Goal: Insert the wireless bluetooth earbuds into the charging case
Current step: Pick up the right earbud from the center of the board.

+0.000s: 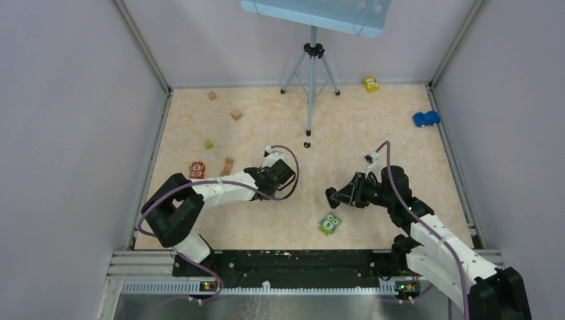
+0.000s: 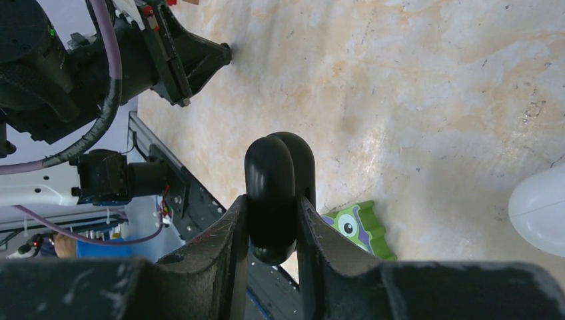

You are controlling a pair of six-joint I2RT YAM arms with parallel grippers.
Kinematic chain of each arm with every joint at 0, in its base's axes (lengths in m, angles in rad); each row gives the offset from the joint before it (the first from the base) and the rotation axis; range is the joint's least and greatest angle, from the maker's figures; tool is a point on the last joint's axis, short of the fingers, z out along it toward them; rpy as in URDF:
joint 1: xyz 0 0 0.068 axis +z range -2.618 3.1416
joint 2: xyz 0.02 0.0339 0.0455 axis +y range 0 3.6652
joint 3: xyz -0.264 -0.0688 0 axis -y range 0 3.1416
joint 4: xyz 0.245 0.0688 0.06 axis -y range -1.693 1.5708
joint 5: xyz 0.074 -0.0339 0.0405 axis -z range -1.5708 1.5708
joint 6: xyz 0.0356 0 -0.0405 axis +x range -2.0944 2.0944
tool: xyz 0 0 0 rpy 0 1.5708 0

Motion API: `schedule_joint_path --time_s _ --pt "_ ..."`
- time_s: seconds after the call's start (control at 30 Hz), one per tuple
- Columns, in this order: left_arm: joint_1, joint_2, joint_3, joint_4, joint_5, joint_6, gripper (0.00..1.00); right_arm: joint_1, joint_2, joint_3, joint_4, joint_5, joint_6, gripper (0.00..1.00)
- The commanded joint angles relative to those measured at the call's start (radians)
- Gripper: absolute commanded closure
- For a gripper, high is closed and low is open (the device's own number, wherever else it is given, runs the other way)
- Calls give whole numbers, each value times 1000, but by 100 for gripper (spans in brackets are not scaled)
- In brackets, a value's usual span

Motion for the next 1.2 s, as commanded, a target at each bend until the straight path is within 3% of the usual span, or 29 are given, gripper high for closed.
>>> schedule_joint_path --time_s 0.0,0.3,0.83,1.17 --pt "0 -19 4 -49 -33 -34 80 -9 -5 8 30 -11 -6 100" --pt "2 -137 -71 -46 -16 -62 77 -9 -15 15 20 -17 -12 100" --pt "22 -119 -91 -5 -1 -93 77 -9 -29 5 17 -28 -13 100" --pt "37 -138 -111 48 47 -72 82 -9 -30 -5 20 -28 -13 100"
